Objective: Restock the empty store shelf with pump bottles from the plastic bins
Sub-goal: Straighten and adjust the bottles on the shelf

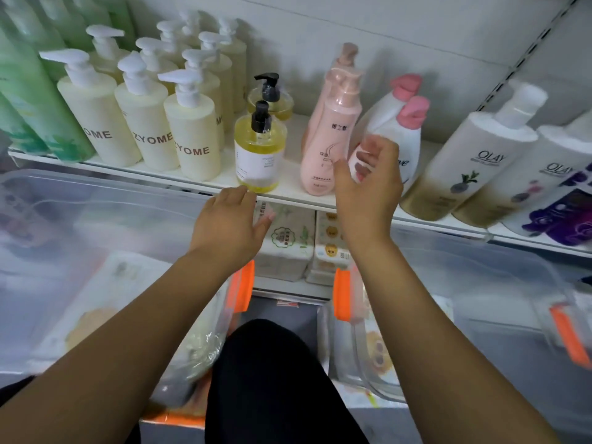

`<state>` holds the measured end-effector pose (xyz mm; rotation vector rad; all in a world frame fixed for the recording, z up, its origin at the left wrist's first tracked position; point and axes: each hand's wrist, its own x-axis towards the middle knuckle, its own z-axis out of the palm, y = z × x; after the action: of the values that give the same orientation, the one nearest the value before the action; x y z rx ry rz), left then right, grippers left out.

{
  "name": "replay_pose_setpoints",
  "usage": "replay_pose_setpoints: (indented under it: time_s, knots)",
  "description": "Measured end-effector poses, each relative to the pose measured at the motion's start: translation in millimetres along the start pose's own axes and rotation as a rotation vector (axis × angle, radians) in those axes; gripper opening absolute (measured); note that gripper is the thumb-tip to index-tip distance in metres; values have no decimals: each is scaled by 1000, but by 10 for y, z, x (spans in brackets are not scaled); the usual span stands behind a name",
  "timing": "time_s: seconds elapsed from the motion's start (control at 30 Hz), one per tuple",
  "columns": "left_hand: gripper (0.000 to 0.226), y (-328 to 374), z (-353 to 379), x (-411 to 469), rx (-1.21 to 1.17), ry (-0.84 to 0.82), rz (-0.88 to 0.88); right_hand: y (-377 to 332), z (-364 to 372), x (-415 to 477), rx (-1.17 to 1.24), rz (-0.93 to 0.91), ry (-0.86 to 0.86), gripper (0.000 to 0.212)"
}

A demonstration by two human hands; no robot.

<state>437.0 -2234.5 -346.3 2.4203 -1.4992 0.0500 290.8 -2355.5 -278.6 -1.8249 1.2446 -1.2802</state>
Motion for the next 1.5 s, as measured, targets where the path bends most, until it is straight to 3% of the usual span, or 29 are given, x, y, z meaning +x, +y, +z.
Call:
replay_pose_setpoints:
  time_s: [0.17, 0.37, 0.53, 0.8, 0.9, 1.0, 1.07, 1.2, 1.3, 1.4, 1.5]
  knots:
    - [63, 104, 32, 4, 34, -61, -17, -231, 81, 392, -125, -42, -131, 65]
    - [61, 78, 34, 56, 50, -53, 13, -261, 216, 576, -251, -136, -191, 54]
    - [64, 52, -6, 94, 18, -62, -1, -248, 255, 568, -280, -175, -208, 57]
    - [62, 66, -48, 132, 2, -87, -17, -226, 233, 576, -243, -134, -241, 59]
    - [56, 171, -232, 192, 38, -94, -101, -290, 130, 664, -222, -79, -359, 65]
    - [48, 310, -499, 309, -140, 135, -99, -457, -128, 891, -329, -22, -582, 53]
    - [47, 402, -722, 450, -342, 239, -39, -607, -361, 1082, -323, 6, -633, 51]
    - [67, 588, -1064, 812, -508, 110, 4, -951, -757, 1497, -139, 60, -684, 45]
    - [73, 679, -1134, 1045, -549, 3, -1, -1079, -782, 1812, -149, -36, -653, 46]
    - [58, 732, -1099, 1183, -656, -101, 14, -987, -560, 2055, -303, -114, -666, 47]
    - [48, 748, -1076, 1248, -774, -110, 8, -762, -320, 2191, -363, -105, -836, 58]
